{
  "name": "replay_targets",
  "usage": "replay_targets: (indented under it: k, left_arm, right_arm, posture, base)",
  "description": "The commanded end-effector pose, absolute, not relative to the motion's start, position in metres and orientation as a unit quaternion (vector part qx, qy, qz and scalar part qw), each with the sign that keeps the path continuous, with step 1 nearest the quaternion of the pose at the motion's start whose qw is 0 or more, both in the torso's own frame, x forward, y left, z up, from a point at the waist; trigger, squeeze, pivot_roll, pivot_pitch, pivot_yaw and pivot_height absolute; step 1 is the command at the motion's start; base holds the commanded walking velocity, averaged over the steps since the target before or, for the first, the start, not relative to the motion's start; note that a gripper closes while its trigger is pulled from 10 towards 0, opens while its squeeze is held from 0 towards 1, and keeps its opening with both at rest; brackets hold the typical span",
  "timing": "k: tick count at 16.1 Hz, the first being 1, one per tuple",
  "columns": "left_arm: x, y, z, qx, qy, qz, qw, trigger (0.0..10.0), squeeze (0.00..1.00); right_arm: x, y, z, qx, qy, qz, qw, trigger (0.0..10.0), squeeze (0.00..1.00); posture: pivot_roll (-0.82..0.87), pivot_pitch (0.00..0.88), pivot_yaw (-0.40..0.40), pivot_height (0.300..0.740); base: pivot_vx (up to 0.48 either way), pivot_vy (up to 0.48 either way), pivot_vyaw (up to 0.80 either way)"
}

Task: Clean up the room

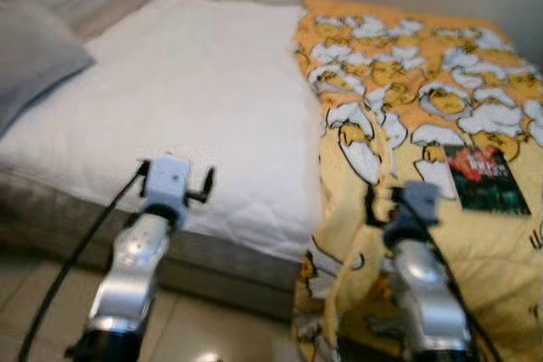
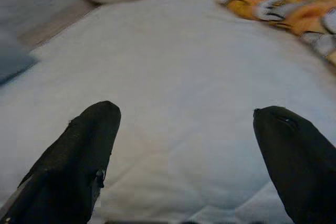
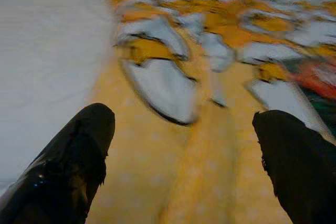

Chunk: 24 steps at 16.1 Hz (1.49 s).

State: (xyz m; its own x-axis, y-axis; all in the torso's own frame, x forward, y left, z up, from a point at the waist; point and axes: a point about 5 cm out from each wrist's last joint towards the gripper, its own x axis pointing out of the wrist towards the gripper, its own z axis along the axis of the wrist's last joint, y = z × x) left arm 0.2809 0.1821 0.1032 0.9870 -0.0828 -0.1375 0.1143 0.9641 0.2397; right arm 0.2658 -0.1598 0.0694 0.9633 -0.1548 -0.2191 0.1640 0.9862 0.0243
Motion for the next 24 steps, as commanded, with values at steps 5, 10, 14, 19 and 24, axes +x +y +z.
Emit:
replay_targets:
  k: [5, 10, 14, 19, 24]
  left_arm:
    - [0.2835, 0.1783, 0.1043, 0.128, 0.06, -0.056, 0.988, 10.0, 1.0]
    - [0.285, 0.178, 0.1046, 0.133, 0.059, -0.06, 0.988, 10.0, 1.0]
    - [0.2854, 0.1774, 0.1043, 0.133, 0.059, -0.062, 0.987, 10.0, 1.0]
    - [0.2864, 0.1765, 0.1044, 0.134, 0.058, -0.063, 0.987, 10.0, 1.0]
    - [0.2855, 0.173, 0.1016, 0.126, 0.061, -0.079, 0.987, 10.0, 1.0]
  right_arm:
    - [0.2696, -0.1647, 0.0711, 0.02, 0.107, -0.087, 0.99, 10.0, 0.0]
    - [0.2717, -0.1647, 0.0697, 0.024, 0.109, -0.089, 0.99, 10.0, 0.0]
    - [0.2718, -0.1666, 0.0686, 0.031, 0.111, -0.099, 0.988, 10.0, 0.0]
    - [0.2735, -0.1653, 0.0679, 0.039, 0.112, -0.091, 0.989, 10.0, 0.0]
    - [0.2741, -0.1576, 0.0654, 0.063, 0.126, -0.045, 0.989, 10.0, 0.0]
  posture:
    - [0.03, 0.0, 0.021, 0.74]
    - [0.03, 0.0, 0.025, 0.74]
    - [0.03, 0.0, 0.027, 0.74]
    - [0.03, 0.0, 0.028, 0.74]
    - [0.03, 0.0, 0.032, 0.74]
  base:
    - [0.0, -0.452, 0.8]
    - [0.0, -0.452, 0.8]
    - [0.0, -0.45, 0.25]
    - [0.0, -0.452, 0.0]
    - [0.0, -0.181, 0.0]
